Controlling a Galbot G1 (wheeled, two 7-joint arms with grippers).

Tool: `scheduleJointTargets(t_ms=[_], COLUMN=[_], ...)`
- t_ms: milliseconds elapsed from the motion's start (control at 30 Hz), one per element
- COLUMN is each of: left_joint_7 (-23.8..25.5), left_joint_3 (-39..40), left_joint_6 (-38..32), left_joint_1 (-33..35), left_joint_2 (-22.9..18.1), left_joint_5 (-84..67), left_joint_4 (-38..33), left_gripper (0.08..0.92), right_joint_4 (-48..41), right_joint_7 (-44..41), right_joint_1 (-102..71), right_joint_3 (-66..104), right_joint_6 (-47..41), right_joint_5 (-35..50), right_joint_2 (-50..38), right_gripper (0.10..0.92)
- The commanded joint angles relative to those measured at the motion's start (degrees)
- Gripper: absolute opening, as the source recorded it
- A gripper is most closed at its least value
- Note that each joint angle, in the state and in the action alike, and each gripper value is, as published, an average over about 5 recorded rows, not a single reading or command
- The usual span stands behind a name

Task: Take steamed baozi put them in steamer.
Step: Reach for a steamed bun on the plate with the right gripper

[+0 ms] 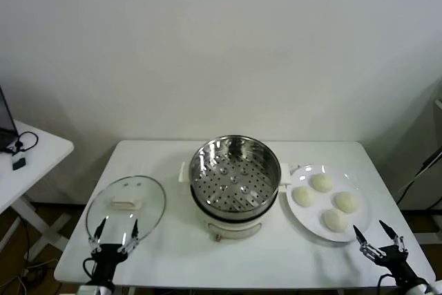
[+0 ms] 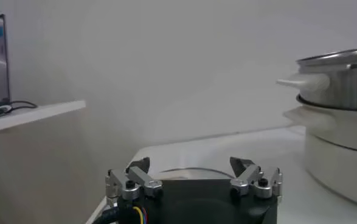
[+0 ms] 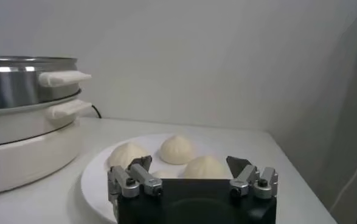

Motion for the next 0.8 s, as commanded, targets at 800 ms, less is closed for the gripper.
scheduleJointTargets(t_ms=[800], left_joint_7=[-0.41], left_joint_3=[2.17], left_joint_6=[3.12], left_joint_1=[-5.45], left_joint_2=[2.86], left_joint_5=[1.23], left_joint_4=[-0.53], left_gripper=[0.823], right_joint_4=[-31.93], right_joint_7=[-43.72], right_joint_1=[90.15], right_joint_3=[-69.11], right_joint_6=[-9.51], right_joint_5=[-27.69], right_joint_2=[-30.81], right_gripper=[0.823])
